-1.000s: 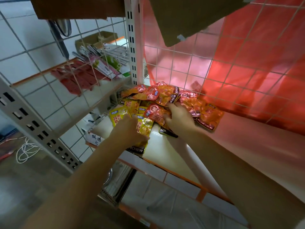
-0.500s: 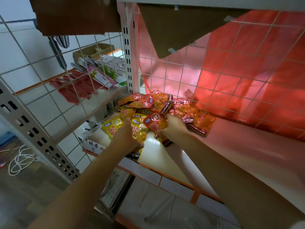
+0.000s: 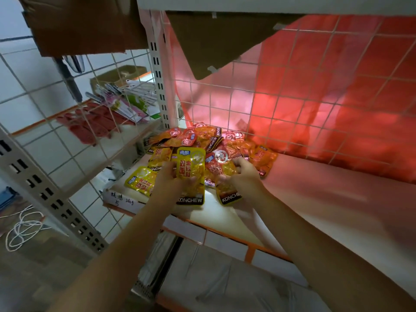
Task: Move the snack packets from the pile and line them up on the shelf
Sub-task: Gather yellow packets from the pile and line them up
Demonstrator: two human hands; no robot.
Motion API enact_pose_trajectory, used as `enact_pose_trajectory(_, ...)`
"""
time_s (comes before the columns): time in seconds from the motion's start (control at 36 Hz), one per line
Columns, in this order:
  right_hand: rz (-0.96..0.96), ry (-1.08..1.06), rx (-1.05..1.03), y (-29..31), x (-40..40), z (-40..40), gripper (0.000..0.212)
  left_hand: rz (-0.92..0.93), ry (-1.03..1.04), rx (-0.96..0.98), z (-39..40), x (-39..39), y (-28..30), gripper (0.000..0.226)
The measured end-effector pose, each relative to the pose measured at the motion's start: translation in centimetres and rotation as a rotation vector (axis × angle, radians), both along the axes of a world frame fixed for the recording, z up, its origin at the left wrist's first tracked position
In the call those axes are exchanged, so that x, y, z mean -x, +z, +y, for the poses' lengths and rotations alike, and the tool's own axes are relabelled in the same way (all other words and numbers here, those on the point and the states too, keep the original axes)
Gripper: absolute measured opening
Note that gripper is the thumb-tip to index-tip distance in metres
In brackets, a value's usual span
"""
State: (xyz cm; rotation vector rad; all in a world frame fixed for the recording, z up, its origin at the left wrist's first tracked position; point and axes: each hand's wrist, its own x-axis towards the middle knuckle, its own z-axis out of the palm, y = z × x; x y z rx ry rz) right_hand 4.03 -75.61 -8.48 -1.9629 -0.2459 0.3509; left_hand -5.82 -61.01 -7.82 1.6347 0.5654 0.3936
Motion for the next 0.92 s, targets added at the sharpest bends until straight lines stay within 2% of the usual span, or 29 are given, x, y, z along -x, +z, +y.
enact_pose_trajectory(0.06,0.007,-0.049,-0.028,0.1,-0.1,-1.4,0.058,-0.035,-0.012,0.026,-1.2,-0.5,0.1,0.03)
enact_pose_trajectory(0.14,0.021,-0.094,-0.084,0.4,-0.4,-4.0,0.047,-0.07,-0.027,0.068,-3.1,-1.2,0.3,0.025)
enact_pose_trajectory(0.28,-0.008,-0.118,-0.155,1.3,-0.6,-8.2,0.026,-0.12,-0.078,0.101,-6.9,-2.1,0.4,0.041)
enact_pose_trajectory(0.39,0.031,-0.145,-0.239,1.8,-0.4,-11.9,0.027,-0.141,-0.142,0.08,-10.5,-2.9,0.4,0.022)
enact_pose_trajectory(0.44,0.047,-0.158,-0.273,1.9,-0.3,-14.0,0.027,-0.147,-0.161,0.088,-12.4,-3.2,0.5,0.019)
enact_pose_trajectory(0.67,0.004,-0.211,-0.311,2.4,0.1,-24.1,0.025,-0.14,-0.157,0.185,-21.8,-4.8,0.6,0.027)
enact_pose_trajectory(0.92,-0.086,-0.298,-0.31,2.7,0.0,-34.5,0.046,-0.118,-0.222,0.248,-32.3,-5.7,-0.2,0.03)
